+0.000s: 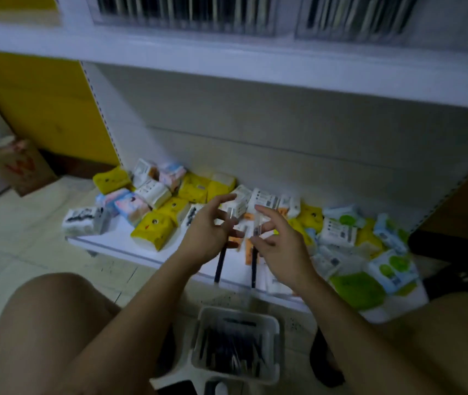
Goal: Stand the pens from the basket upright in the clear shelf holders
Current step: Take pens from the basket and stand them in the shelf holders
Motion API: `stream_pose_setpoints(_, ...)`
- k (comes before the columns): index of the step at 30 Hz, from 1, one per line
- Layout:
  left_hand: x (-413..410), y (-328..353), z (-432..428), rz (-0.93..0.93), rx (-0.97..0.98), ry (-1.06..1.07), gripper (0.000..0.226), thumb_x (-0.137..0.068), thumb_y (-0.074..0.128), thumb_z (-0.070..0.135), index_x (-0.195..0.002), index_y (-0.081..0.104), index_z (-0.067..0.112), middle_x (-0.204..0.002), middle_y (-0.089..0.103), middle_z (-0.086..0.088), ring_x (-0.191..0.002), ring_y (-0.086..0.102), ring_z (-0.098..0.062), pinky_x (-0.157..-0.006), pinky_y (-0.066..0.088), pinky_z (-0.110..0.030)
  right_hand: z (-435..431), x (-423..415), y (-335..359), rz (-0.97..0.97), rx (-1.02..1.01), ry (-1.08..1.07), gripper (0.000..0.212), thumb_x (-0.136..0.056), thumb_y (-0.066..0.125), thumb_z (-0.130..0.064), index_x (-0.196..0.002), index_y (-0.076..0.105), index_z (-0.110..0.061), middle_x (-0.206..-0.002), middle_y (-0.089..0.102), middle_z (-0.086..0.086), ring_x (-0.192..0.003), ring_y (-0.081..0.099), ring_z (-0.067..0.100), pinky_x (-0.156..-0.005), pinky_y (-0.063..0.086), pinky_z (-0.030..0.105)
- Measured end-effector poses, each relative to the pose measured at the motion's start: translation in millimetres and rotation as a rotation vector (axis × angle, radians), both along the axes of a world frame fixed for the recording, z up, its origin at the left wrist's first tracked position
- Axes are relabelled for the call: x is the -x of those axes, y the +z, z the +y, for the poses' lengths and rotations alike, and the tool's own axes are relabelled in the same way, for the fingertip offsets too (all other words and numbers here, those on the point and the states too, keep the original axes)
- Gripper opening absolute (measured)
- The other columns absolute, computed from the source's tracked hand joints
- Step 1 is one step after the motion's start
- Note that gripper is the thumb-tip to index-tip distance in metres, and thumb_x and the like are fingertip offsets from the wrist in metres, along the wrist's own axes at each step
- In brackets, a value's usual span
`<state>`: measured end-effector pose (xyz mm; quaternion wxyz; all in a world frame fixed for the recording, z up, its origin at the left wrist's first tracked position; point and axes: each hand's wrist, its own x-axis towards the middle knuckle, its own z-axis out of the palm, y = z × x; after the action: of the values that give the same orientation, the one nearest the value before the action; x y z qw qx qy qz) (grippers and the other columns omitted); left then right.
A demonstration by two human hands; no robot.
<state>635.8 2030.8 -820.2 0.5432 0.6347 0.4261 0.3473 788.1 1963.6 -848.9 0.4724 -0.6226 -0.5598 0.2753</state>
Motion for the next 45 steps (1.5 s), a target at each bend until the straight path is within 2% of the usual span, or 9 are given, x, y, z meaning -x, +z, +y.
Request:
stream_pose_setpoints(3,-10,41,-5,0.011,-0.18,-0.061,0.024,-0.097,0.054,0.009,-0.104,0.064,0.03,-0.09,0.066,-0.014,-0.085,0.07,-0.022,-0.075,0.059,-0.04,-5,-13,47,-0.041,-0.084,-0.015,0.057,-0.089,0.068,-0.012,-0.108,0.047,-0.062,-0.089,0.055,-0.026,-0.063,0.064,0.011,-0.054,0.046,0.02)
stream_pose_setpoints(7,-24,100,-9,-0.004,-0.424,-0.099,0.033,-0.09,0.065,0.01,-0.1,0.062,0.042,-0.084,0.069,-0.011,-0.074,0.064,-0.015,-0.072,0.052,-0.025,-11,-27,108,-0.079,-0.24,-0.033,0.054,-0.085,0.071,-0.014,-0.11,0.051,-0.057,-0.08,0.058,-0.006,-0.062,0.062,0.004,-0.062,0.044,0.01)
stream_pose_setpoints(9,-30,133,-11,-0.071,-0.495,-0.134,0.035,-0.089,0.066,0.009,-0.105,0.062,0.04,-0.085,0.068,-0.014,-0.071,0.062,-0.013,-0.071,0.053,-0.028,-14,-34,138,-0.11,-0.319,-0.032,0.055,-0.086,0.07,-0.015,-0.11,0.05,-0.06,-0.078,0.058,-0.007,-0.059,0.057,-0.001,-0.063,0.042,0.007)
stream_pose_setpoints(12,-41,181,-12,-0.14,-0.617,-0.145,0.028,-0.088,0.068,0.009,-0.102,0.063,0.033,-0.088,0.068,-0.009,-0.074,0.065,-0.02,-0.068,0.056,-0.036,-19,-46,186,-0.146,-0.421,-0.045,0.054,-0.087,0.069,-0.015,-0.112,0.05,-0.059,-0.085,0.053,-0.028,-0.054,0.058,0.003,-0.062,0.054,0.024)
stream_pose_setpoints(14,-49,212,-13,-0.174,-0.694,-0.135,0.028,-0.086,0.071,0.01,-0.097,0.064,0.034,-0.093,0.068,0.001,-0.073,0.067,-0.015,-0.063,0.056,-0.028,-24,-54,217,-0.175,-0.497,-0.051,0.053,-0.087,0.069,-0.013,-0.114,0.052,-0.056,-0.088,0.054,-0.027,-0.059,0.065,0.008,-0.064,0.059,0.039)
stream_pose_setpoints(17,-64,254,-14,-0.214,-0.789,-0.133,0.028,-0.084,0.072,0.011,-0.098,0.063,0.034,-0.095,0.067,0.004,-0.073,0.067,-0.011,-0.062,0.055,-0.021,-27,-68,261,-0.245,-0.611,-0.062,0.048,-0.087,0.069,-0.016,-0.118,0.054,-0.048,-0.092,0.057,-0.022,-0.066,0.068,0.008,-0.063,0.06,0.033)
stream_pose_setpoints(22,-95,303,-5,-0.264,-0.845,-0.121,0.026,-0.083,0.072,0.012,-0.103,0.064,0.028,-0.096,0.068,0.003,-0.082,0.069,-0.014,-0.066,0.058,-0.025,-18,-103,318,-0.313,-0.691,-0.128,0.037,-0.088,0.068,-0.015,-0.116,0.057,-0.037,-0.089,0.06,-0.004,-0.077,0.065,0.014,-0.068,0.059,0.037)
stream_pose_setpoints(32,-162,360,28,-0.262,-0.923,-0.082,0.022,-0.086,0.069,0.017,-0.096,0.06,0.035,-0.096,0.067,0.011,-0.081,0.067,-0.002,-0.065,0.057,-0.02,21,-168,391,-0.318,-0.868,-0.246,0.032,-0.086,0.07,-0.012,-0.111,0.055,-0.027,-0.083,0.061,0.0,-0.065,0.066,0.021,-0.056,0.06,0.033)
stream_pose_setpoints(45,-219,363,71,-0.179,-0.997,-0.015,0.025,-0.085,0.071,0.016,-0.094,0.058,0.036,-0.095,0.066,0.012,-0.079,0.067,-0.001,-0.068,0.058,-0.02,86,-226,383,-0.348,-0.766,-0.245,0.03,-0.085,0.071,-0.015,-0.107,0.054,-0.025,-0.078,0.063,-0.001,-0.059,0.067,0.018,-0.061,0.059,0.042)
